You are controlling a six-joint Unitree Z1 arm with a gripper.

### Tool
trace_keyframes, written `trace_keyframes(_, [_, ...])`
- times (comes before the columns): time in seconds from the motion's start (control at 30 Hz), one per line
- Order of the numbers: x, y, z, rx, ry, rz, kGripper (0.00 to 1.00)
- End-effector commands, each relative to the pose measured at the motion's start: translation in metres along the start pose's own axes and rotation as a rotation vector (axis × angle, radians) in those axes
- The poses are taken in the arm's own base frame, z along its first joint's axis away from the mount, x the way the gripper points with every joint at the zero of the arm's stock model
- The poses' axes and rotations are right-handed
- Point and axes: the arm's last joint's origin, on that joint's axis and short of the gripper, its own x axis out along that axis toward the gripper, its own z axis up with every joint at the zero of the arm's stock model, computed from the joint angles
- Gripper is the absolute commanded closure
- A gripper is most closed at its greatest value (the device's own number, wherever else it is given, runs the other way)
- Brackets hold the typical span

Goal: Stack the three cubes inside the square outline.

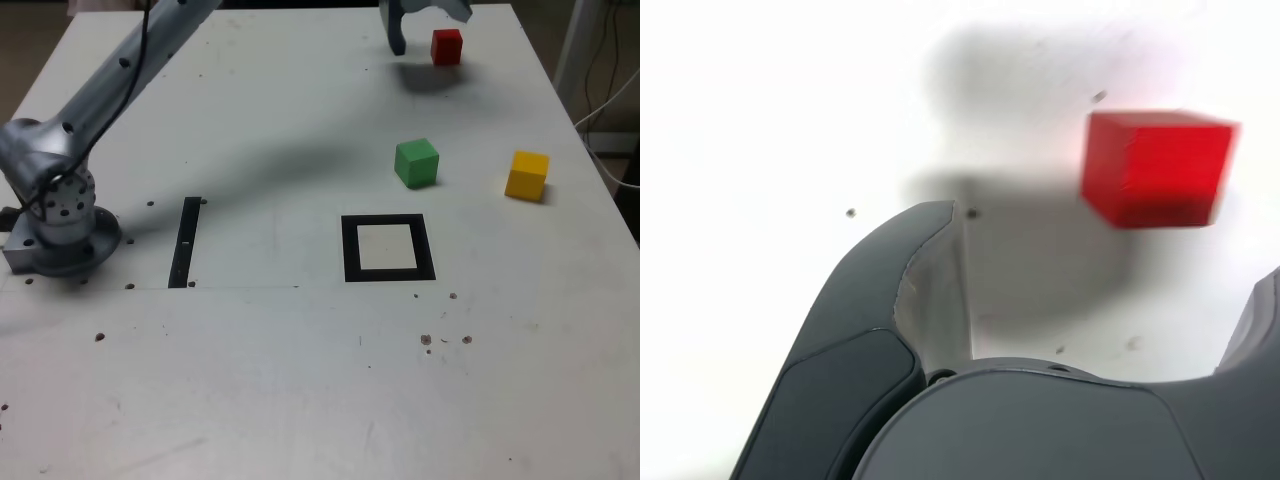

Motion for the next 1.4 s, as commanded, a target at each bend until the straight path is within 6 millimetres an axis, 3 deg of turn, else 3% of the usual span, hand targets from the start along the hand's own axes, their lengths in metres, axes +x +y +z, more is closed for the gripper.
trace_keyframes(0.0, [0.000,0.004,0.004,-0.002,-0.032,0.020,0.01])
trace_keyframes(0.47, [0.030,0.009,0.018,-0.007,-0.094,0.032,0.01])
trace_keyframes(0.77, [0.036,0.012,0.023,-0.009,-0.115,0.052,0.02])
trace_keyframes(1.37, [0.039,0.009,0.023,-0.003,-0.091,0.062,0.19])
